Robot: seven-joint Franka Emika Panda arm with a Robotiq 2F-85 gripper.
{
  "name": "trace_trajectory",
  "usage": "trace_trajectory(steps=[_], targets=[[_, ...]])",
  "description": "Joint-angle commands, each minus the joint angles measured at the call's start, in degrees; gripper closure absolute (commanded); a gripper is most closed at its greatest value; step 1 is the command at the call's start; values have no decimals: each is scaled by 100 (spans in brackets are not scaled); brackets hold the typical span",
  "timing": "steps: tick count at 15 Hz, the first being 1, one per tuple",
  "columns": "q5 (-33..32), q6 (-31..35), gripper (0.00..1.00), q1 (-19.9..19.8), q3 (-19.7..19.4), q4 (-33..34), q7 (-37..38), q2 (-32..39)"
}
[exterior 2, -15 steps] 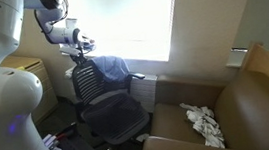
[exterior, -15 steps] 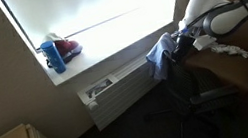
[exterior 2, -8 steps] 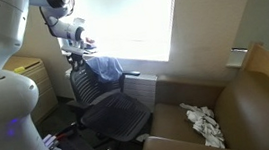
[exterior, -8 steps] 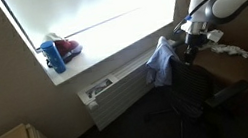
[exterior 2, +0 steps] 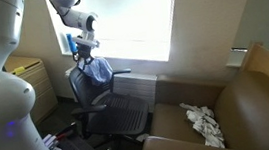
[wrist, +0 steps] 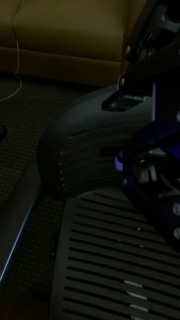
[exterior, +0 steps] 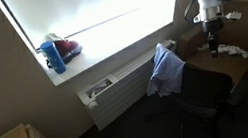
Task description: Tilt the chair to the left
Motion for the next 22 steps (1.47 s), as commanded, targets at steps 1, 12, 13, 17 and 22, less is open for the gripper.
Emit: trace_trajectory(steps=[1, 12, 13, 17, 22], targets=[[12, -30, 53, 22, -76, 24, -10, -31], [448, 752, 0, 78, 296, -261, -498, -280], [478, 786, 0, 82, 353, -295, -625, -297], [261, 1508, 0, 259, 406, -699, -818, -466], [-174, 3741, 0, 630, 349, -1483, -423, -567]])
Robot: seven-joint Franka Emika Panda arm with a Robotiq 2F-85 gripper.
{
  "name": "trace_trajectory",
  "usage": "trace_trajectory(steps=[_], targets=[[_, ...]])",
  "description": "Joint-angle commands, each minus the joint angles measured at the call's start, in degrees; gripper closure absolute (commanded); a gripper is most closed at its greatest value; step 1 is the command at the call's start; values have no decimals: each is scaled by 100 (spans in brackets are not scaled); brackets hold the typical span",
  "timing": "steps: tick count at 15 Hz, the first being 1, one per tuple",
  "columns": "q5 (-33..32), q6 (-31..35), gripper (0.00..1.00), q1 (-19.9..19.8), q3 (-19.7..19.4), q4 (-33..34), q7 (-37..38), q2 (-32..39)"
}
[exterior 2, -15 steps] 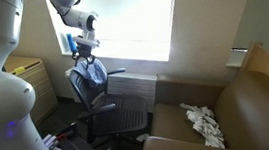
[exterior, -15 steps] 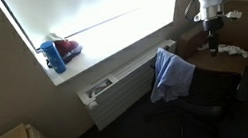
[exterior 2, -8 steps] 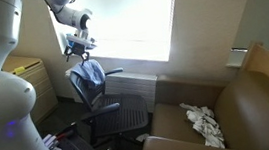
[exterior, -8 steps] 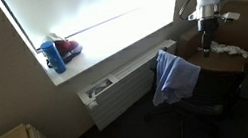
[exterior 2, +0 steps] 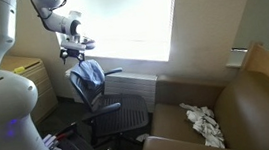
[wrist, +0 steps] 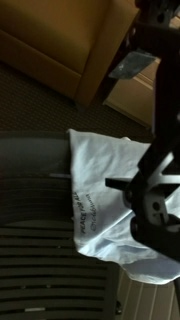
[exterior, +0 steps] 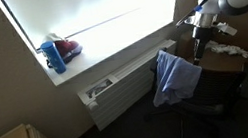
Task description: Tilt the chair to the left
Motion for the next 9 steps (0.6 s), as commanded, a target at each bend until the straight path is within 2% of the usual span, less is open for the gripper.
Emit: trace_trajectory(steps=[1, 2, 4, 9], targets=[[-151, 409, 0, 23, 46, -111, 100, 9], [-255, 751, 0, 70, 52, -258, 182, -7], [-307, 962, 0, 107, 59, -377, 221, -20], [-446, 817, 0, 191, -81, -331, 678, 66]])
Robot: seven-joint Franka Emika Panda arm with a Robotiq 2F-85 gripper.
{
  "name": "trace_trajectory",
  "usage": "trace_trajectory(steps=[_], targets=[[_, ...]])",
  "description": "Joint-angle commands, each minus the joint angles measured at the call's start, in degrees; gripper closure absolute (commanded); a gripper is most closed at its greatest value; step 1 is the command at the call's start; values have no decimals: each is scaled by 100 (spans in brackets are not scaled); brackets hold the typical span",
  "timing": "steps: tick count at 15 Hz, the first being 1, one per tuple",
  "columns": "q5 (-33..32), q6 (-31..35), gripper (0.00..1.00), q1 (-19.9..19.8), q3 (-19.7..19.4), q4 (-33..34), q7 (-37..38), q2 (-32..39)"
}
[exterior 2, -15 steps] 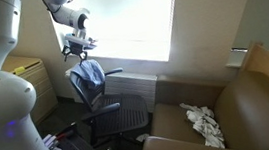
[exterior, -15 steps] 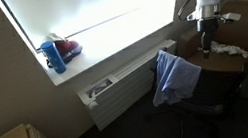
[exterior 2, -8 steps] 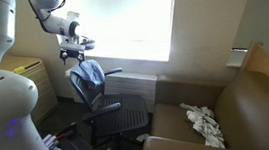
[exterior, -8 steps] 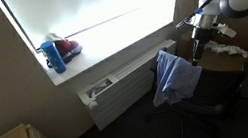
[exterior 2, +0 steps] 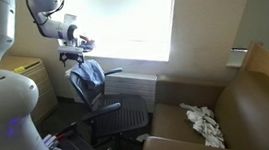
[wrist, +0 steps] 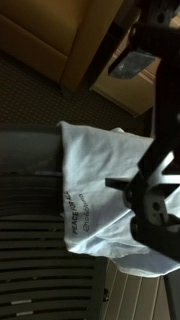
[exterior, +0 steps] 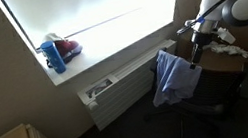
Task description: Tilt the chair to the left
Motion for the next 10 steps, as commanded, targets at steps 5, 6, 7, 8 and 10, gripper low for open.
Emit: trace_trajectory(steps=[5, 6, 7, 8, 10], targets=[[-212, -179, 0, 41, -100, 91, 518, 120], [-259, -231, 0, 61, -143, 82, 635, 94], [-339, -513, 0, 118, -244, 70, 948, -8], [-209, -157, 0, 7, -74, 38, 613, 96], [-232, -196, 0, 14, -89, 47, 669, 101]])
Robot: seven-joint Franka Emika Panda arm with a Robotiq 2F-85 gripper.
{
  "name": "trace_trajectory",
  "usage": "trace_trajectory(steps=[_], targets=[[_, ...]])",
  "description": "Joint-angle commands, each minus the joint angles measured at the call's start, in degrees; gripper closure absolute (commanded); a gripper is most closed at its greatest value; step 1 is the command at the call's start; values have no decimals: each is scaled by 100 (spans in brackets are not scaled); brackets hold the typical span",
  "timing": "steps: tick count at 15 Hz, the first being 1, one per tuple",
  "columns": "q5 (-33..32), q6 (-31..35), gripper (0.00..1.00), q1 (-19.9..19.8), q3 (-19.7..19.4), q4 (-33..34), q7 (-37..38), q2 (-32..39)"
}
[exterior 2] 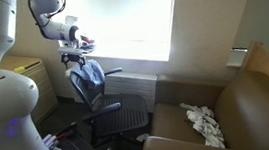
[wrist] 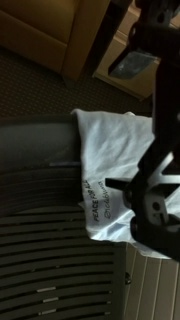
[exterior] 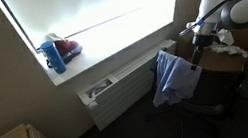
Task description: Tilt the chair to the left
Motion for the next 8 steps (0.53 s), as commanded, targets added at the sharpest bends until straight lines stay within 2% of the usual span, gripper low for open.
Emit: trace_trajectory(steps=[1, 8], targets=[[17, -228, 0, -40, 6, 0, -8, -65], [93, -1464, 0, -210, -191, -241, 331, -414]])
